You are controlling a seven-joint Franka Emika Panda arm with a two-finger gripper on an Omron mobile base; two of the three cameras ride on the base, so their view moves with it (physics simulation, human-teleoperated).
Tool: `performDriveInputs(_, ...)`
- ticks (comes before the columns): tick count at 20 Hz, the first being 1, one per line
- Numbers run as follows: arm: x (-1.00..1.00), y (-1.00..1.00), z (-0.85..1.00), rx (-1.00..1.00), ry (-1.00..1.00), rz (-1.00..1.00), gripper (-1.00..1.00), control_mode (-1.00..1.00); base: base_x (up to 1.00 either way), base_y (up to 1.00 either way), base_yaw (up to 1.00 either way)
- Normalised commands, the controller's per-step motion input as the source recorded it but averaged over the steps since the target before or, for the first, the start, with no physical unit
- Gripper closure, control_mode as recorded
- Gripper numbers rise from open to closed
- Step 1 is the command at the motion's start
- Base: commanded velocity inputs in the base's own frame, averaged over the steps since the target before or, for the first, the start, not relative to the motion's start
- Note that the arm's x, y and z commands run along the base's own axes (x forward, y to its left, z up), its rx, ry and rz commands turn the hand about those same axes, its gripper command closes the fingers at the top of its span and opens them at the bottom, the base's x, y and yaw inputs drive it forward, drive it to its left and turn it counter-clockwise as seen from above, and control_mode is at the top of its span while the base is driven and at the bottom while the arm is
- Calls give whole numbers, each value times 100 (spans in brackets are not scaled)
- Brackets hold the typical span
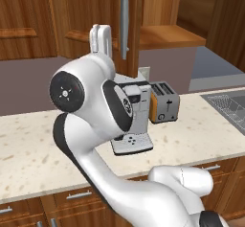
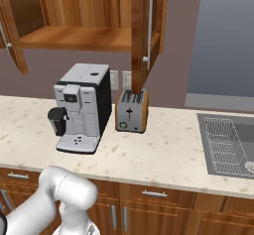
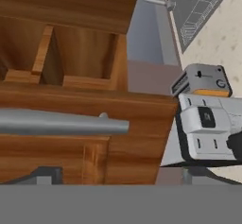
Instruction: Close all open cabinet doors.
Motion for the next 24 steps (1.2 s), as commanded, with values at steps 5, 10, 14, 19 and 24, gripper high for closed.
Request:
performDriveInputs(5, 55, -9, 0, 0, -4, -11, -100, -100, 0, 0, 0)
performDriveInputs(10, 49, -9, 0, 0, -8, -12, -100, -100, 0, 0, 0)
performDriveInputs(14, 51, -19, 0, 0, -2, -16, -100, -100, 0, 0, 0)
performDriveInputs(19, 69, -20, 0, 0, 0, -12, -100, -100, 0, 0, 0)
performDriveInputs(24, 68, -22, -2, 0, 0, -10, -100, -100, 0, 0, 0)
